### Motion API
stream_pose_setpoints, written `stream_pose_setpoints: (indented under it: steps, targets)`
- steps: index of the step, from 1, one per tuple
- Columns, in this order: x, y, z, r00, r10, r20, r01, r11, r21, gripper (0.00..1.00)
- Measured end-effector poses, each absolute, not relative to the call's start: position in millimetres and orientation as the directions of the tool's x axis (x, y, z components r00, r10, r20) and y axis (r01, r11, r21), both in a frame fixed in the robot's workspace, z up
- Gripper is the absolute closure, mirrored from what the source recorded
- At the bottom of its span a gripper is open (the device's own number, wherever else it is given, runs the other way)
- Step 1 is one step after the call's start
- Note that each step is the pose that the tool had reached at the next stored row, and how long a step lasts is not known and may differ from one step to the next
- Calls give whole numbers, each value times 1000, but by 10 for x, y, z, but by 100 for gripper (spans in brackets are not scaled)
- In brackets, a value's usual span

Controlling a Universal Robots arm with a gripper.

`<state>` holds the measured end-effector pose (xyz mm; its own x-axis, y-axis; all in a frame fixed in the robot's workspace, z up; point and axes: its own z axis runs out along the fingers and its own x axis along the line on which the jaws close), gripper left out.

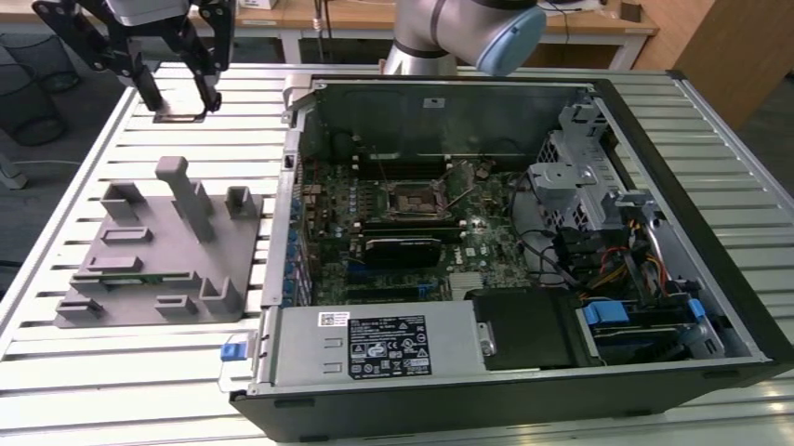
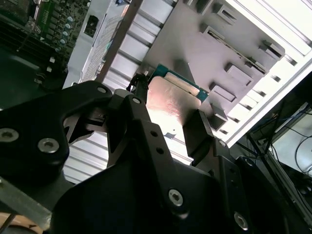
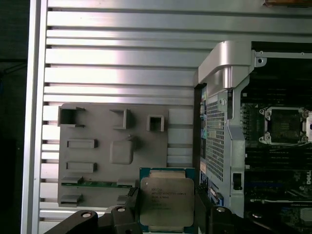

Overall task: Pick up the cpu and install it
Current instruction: 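Pick up the cpu and move it towards the insertion slot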

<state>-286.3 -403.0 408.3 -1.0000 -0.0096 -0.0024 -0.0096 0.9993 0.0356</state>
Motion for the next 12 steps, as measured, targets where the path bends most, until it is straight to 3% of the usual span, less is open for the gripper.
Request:
stream_pose_setpoints:
  steps: [12]
  targets:
    - [-2686, -4029, 4083, -1000, -10, -2, -10, 999, 36, 46]
